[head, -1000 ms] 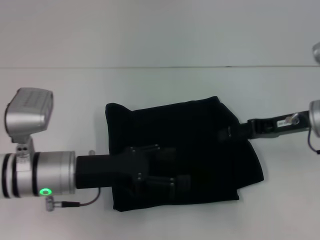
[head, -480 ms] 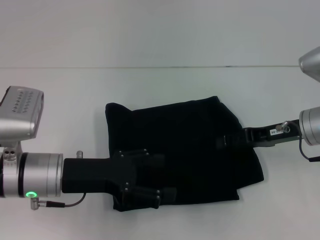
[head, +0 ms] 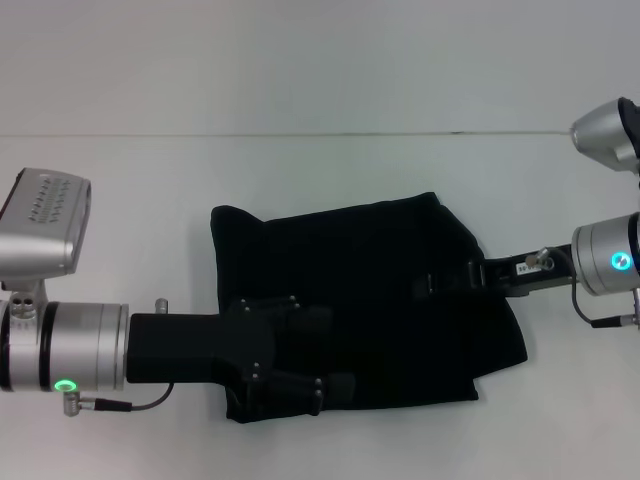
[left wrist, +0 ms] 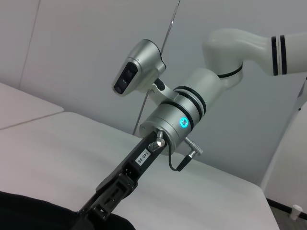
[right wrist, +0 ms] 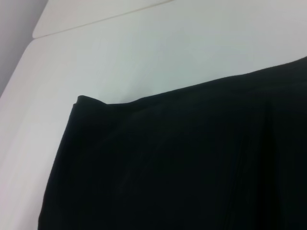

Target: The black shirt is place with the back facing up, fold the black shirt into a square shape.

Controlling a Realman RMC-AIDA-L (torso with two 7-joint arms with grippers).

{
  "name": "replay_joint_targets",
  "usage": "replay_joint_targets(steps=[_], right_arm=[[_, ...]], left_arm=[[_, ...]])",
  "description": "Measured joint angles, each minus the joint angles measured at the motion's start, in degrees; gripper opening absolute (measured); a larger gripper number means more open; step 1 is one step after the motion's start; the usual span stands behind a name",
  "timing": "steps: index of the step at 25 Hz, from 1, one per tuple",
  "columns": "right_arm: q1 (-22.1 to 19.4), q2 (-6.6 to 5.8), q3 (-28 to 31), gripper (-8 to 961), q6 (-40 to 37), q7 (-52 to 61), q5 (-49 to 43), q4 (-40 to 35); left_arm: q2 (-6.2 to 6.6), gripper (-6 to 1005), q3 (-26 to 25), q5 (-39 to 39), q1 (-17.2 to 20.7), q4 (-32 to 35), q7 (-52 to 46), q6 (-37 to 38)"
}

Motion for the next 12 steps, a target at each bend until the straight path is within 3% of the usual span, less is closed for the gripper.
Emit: replay_joint_targets(steps=[12], right_arm=[[0.1, 0.99, 0.0, 590, 2.1, -0.3, 0.2, 0.6]], left_arm=[[0.1, 949, -0.2, 0.1, 0.0, 0.2, 0.0, -0.4]])
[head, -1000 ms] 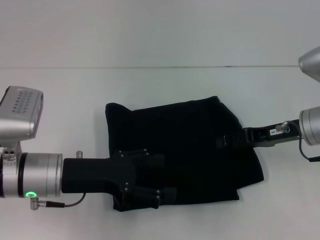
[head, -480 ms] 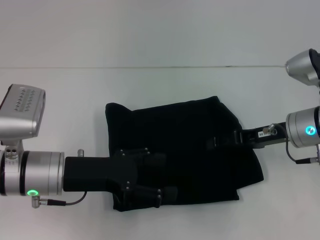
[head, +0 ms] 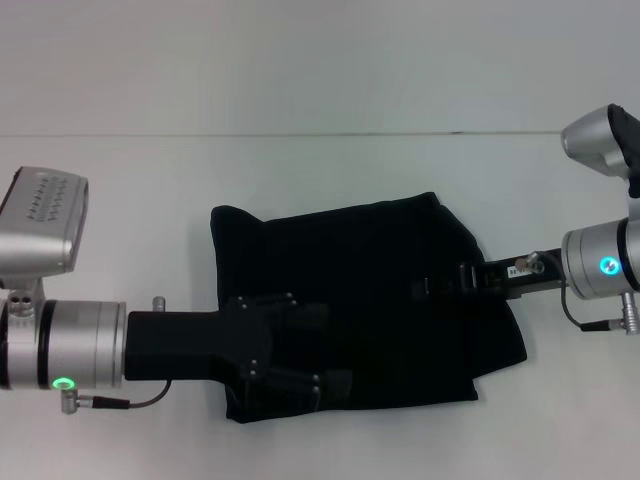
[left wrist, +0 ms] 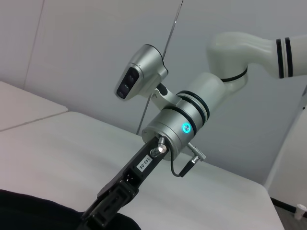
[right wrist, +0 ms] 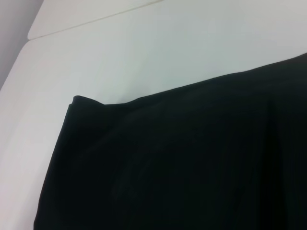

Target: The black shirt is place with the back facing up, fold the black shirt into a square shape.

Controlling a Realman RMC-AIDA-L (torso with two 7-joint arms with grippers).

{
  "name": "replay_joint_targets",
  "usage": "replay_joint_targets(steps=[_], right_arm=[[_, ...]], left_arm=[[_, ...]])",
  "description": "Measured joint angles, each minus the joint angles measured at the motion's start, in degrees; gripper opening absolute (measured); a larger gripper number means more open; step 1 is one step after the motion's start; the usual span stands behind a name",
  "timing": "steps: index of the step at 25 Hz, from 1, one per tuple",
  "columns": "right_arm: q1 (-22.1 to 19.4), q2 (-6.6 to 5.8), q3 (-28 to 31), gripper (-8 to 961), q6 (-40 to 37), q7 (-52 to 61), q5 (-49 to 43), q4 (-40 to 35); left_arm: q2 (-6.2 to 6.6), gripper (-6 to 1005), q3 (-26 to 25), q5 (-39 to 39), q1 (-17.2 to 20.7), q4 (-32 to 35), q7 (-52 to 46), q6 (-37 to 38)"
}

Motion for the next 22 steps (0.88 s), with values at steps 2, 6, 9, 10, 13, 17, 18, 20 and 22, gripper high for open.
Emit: replay_joint_targets(steps=[2, 6, 9, 10, 13, 17, 18, 20, 22], right_arm=[[-0.2, 0.18, 0.2, 550, 0.1, -0.4, 0.2, -0.2], [-0.4, 0.4, 0.5, 394, 0.0, -1.8, 1.1, -0.6], [-0.4, 0.43, 0.5, 315, -0.1, -2.6, 1.6, -0.6], [-0.4, 0.43, 0.6, 294, -0.2, -2.8, 1.7, -0.6], [-0.4, 0.45, 0.7, 234, -0.4, -3.6, 2.3, -0.7], [-0.3, 0.23, 0.8, 153, -1.2, -5.8, 4.8, -0.7], [-0.3, 0.08, 0.8, 135, -1.7, -6.5, 5.7, -0.8], [-0.3, -0.12, 0.8, 98, -2.7, -7.8, 7.4, -1.2], [-0.5, -0.19, 0.8, 62, -3.7, -8.5, 8.6, -2.3]], left_arm=[[0.05, 949, -0.1, 0.0, 0.0, 0.0, 0.0, -0.1], [0.08, 949, -0.2, -0.1, 0.0, 0.0, 0.1, -0.3], [0.08, 949, -0.2, -0.1, 0.0, 0.0, 0.1, -0.4], [0.08, 949, -0.2, -0.1, 0.0, 0.0, 0.1, -0.4], [0.12, 948, -0.3, -0.3, 0.0, 0.0, 0.1, -0.4], [0.26, 948, -0.3, -0.4, 0.0, 0.0, -0.1, -0.4], [0.3, 948, -0.3, -0.4, 0.0, 0.0, -0.2, -0.4], [0.42, 948, -0.3, -0.3, 0.0, 0.0, -0.2, -0.2], [0.6, 948, -0.2, 0.1, 0.0, 0.5, -0.4, -0.2]])
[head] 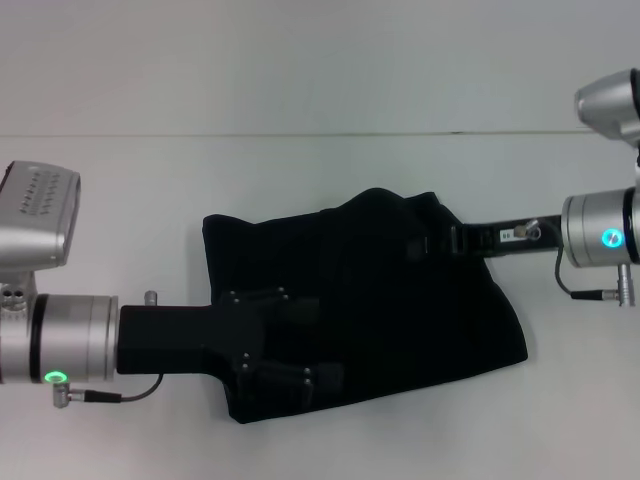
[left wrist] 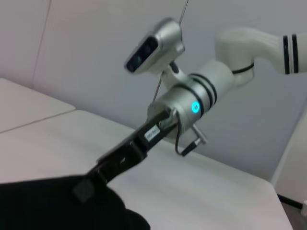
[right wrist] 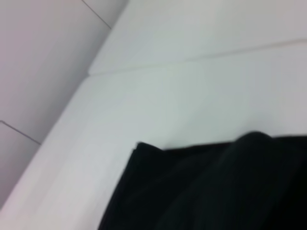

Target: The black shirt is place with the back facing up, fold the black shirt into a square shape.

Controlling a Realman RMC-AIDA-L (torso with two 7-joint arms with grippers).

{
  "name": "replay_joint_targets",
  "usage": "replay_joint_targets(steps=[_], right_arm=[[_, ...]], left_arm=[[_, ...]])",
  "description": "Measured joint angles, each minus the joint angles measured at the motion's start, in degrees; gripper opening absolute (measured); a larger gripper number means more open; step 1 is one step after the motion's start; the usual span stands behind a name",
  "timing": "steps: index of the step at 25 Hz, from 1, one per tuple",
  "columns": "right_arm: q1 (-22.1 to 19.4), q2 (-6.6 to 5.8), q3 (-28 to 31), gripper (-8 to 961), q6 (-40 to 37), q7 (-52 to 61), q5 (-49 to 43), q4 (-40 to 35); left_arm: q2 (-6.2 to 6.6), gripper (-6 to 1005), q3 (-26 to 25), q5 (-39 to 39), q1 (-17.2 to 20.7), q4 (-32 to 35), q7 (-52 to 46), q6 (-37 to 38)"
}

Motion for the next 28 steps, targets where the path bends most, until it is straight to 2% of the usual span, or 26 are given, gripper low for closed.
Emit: replay_joint_targets(steps=[5, 17, 28], right_arm=[[-0.2, -0.19, 0.1, 43, -1.9, -0.2, 0.9, -2.9], [-0.3, -1.93, 1.3, 49, -5.8, 0.4, 2.2, -6.0], [-3.0, -3.39, 1.3, 56, -7.0, 1.2, 1.9, -6.0]], left_arm=[[0.69, 947, 0.1, 1.9, 0.2, 1.3, -1.1, 1.2], [0.8, 947, -0.1, 4.8, 0.2, 2.6, -4.0, 2.1], [0.8, 947, 0.3, 4.8, -0.7, 2.6, -6.1, 1.9]])
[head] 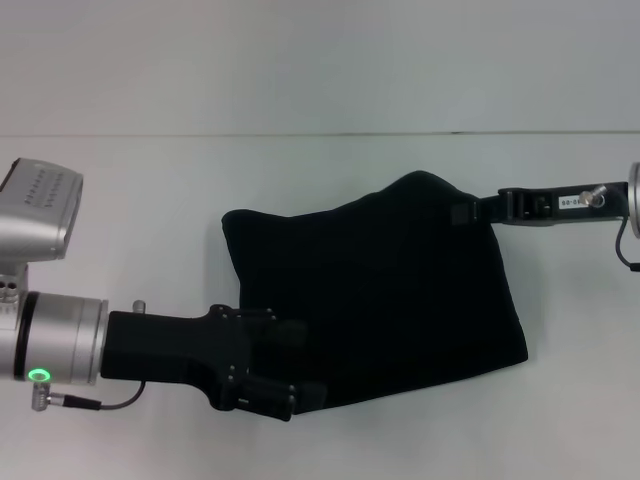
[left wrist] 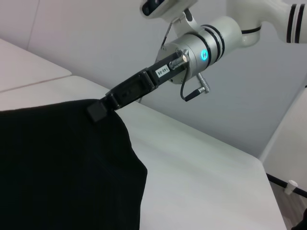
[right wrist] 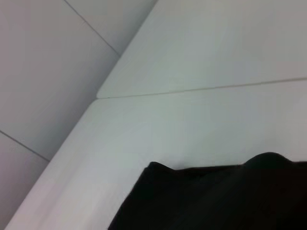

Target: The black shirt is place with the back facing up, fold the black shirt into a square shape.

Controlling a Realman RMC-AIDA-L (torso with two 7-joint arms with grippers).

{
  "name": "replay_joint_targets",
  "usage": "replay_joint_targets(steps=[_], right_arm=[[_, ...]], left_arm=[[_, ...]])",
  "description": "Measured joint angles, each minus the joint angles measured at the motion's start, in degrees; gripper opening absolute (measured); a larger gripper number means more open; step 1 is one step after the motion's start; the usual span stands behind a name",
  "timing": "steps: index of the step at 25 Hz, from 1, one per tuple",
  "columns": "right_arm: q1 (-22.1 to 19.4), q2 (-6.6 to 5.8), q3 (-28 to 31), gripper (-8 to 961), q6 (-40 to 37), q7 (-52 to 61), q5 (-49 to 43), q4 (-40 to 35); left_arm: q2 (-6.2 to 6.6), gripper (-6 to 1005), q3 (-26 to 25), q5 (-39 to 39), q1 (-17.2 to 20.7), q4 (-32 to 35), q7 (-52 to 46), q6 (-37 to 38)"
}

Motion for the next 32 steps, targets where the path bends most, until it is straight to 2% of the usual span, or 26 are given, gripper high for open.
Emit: replay_joint_targets(steps=[8, 19, 27, 32], right_arm=[[-1.0, -0.7, -0.4, 61, 1.8, 0.0, -3.1, 0.6], [-0.7, 0.68, -0.7, 68, 9.3, -0.7, -8.8, 2.6], [-0.4, 0.86, -0.5, 73, 9.8, -1.1, -8.8, 2.2], [-0.3, 0.33, -0.5, 263, 9.3, 0.6, -8.8, 0.9]], left_arm=[[-0.3, 947, 0.2, 0.0, -0.4, -0.3, -1.5, -0.2], [-0.58, 947, 0.1, 0.1, -0.7, -0.5, -3.1, -1.3], [-0.6, 947, -0.4, -0.9, -0.7, -0.5, -3.3, -3.6], [-0.07, 947, -2.1, -4.6, -0.9, -0.4, -4.9, -8.0]])
